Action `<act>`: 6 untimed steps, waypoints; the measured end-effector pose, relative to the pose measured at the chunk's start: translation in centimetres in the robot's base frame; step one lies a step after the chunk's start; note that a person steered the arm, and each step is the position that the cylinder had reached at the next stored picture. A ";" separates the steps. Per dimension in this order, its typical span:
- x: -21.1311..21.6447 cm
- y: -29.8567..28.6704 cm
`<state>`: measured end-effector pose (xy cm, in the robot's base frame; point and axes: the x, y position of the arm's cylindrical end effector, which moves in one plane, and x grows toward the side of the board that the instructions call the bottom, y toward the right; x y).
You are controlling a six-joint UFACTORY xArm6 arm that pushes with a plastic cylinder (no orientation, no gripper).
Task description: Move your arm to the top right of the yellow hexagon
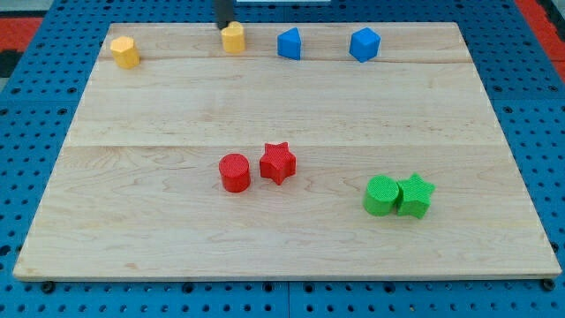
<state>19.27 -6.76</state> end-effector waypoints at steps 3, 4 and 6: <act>2.3 -0.8; 1.3 -1.0; 0.2 -8.0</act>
